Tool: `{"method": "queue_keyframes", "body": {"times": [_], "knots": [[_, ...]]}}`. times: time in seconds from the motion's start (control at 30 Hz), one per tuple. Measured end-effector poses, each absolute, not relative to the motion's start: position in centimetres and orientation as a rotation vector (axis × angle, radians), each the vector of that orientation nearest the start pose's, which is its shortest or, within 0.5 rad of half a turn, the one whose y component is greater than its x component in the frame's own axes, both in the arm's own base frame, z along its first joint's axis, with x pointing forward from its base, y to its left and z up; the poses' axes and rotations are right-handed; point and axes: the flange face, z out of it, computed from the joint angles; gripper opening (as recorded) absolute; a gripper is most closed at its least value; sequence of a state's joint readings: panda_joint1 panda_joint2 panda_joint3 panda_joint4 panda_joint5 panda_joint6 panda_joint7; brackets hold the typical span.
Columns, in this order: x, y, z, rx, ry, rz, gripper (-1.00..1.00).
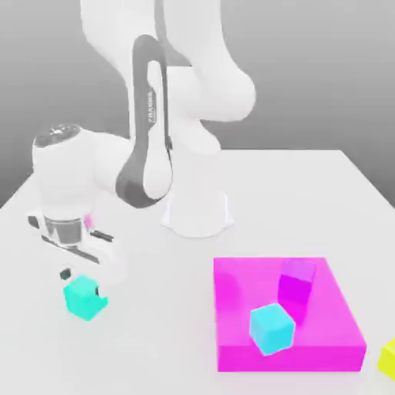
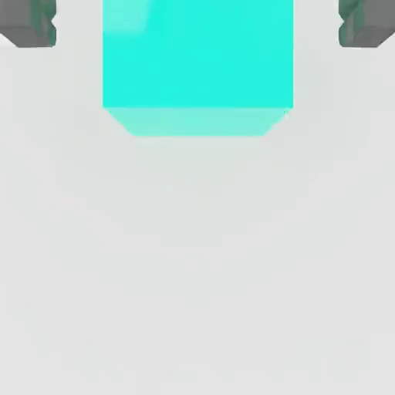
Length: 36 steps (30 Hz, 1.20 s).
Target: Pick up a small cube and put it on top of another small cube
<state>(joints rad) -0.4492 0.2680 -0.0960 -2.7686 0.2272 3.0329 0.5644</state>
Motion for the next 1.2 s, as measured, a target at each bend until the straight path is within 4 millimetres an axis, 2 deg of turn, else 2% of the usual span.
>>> {"method": "queue_keyframes", "body": {"times": [0.23, 0.47, 0.5, 0.53, 0.6, 0.7, 0.77, 0.83, 0.93, 1.03, 1.13, 1.2], "knots": [[30.7, -21.0, 13.6, -2.470, 1.942, 0.000, -1.00], [31.0, -21.2, 19.6, -2.463, 1.942, -0.012, -1.00], [32.3, -20.8, 20.4, -2.474, 1.918, -0.033, -1.00], [34.3, -19.5, 21.0, -2.511, 1.865, -0.043, -1.00], [38.6, -15.2, 21.8, -2.606, 1.729, -0.046, -1.00], [44.0, -8.3, 22.6, -2.714, 1.554, -0.043, -1.00], [46.7, -3.3, 23.2, -2.770, 1.446, -0.040, -1.00], [48.4, 1.5, 23.7, -2.815, 1.347, -0.037, -1.00], [49.7, 8.8, 24.6, -2.867, 1.204, -0.033, -1.00], [49.7, 16.2, 25.6, -2.909, 1.064, -0.026, -1.00], [47.9, 23.7, 25.5, -2.973, 0.912, -0.012, -1.00], [46.3, 28.8, 23.5, -3.022, 0.804, -0.004, -1.00]]}}
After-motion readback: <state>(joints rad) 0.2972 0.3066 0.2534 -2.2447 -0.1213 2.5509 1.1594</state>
